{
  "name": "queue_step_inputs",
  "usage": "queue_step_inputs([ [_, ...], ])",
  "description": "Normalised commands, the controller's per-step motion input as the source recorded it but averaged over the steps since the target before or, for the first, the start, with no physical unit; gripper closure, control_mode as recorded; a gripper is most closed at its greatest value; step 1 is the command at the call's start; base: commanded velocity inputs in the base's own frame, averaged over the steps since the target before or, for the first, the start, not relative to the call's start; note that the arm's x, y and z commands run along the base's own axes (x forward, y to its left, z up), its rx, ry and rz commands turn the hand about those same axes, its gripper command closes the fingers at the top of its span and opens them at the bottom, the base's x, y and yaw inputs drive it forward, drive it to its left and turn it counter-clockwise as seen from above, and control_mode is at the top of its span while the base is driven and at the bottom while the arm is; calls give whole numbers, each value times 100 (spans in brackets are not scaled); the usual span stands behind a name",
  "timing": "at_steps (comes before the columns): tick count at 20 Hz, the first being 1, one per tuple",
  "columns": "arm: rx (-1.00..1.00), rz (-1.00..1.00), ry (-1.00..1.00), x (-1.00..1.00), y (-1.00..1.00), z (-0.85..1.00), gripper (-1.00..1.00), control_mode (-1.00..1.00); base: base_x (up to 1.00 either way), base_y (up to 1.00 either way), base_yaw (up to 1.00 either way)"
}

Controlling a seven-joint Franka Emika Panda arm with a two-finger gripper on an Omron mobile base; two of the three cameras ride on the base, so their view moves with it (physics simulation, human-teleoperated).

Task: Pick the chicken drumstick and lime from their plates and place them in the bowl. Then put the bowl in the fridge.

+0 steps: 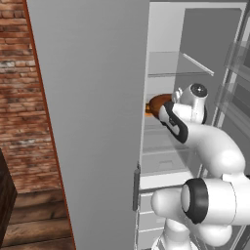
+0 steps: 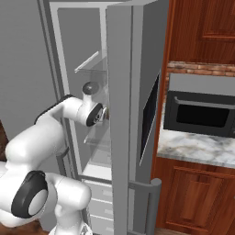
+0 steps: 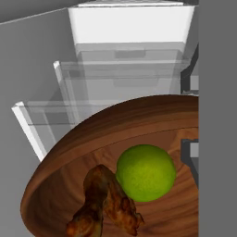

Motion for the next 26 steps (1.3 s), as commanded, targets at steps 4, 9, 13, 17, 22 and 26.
queue_step_inputs([
  [4,5,3,0,15,0,-7,100,-100,0,0,0],
  [9,5,4,0,23,-1,-2,100,-100,0,0,0],
  [13,0,1,11,20,0,-11,100,-100,0,0,0],
  [17,0,1,16,7,0,-14,100,-100,0,0,0],
  [22,6,1,1,16,0,-9,100,-100,0,0,0],
  [26,7,2,0,15,0,-17,100,-100,0,0,0],
])
